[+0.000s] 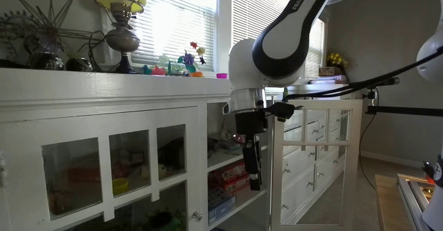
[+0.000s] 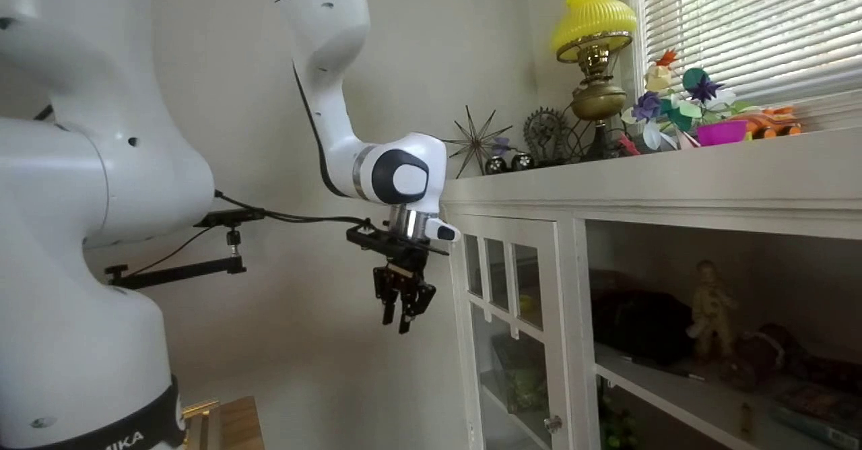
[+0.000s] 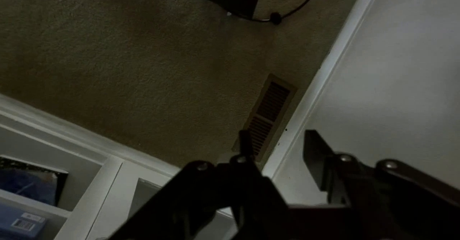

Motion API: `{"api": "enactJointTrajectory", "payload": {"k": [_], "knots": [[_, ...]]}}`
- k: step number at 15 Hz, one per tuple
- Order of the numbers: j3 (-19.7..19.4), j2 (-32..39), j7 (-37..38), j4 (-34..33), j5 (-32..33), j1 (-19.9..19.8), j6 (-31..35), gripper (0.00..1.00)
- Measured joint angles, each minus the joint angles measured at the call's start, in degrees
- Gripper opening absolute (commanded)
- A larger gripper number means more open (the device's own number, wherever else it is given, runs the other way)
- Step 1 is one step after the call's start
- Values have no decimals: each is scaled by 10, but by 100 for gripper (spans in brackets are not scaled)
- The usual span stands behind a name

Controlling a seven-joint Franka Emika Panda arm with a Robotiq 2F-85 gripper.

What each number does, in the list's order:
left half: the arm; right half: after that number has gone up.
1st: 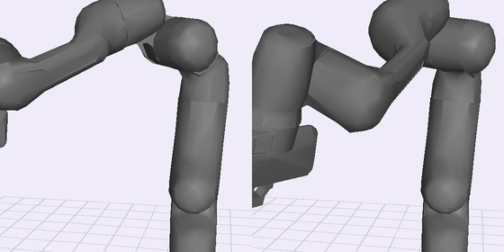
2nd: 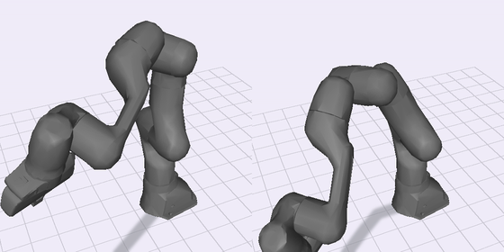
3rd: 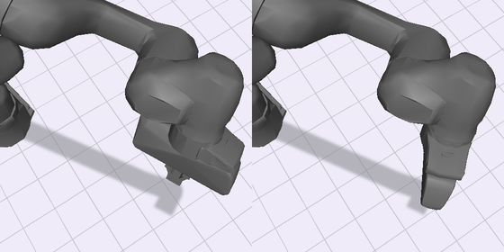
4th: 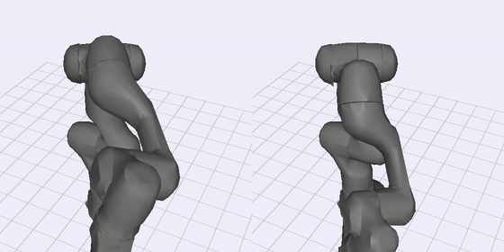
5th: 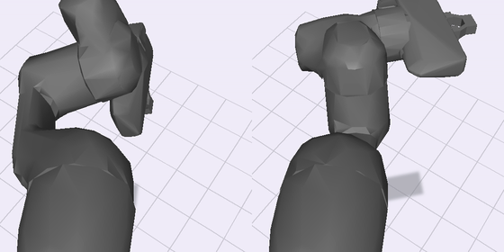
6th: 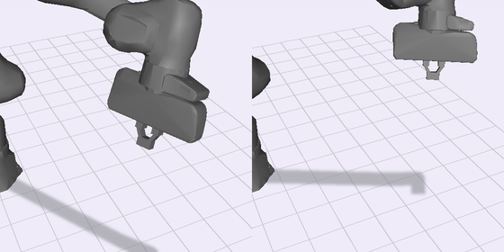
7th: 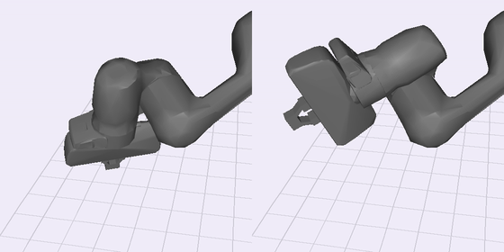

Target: Close the cabinet's left door

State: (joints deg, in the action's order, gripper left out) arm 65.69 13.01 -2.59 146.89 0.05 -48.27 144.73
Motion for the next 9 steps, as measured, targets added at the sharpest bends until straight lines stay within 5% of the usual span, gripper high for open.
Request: {"api": "enactJointTrajectory", "payload": {"k": [9], "knots": [[9, 13, -7, -4, -1, -9, -5, 46]]}}
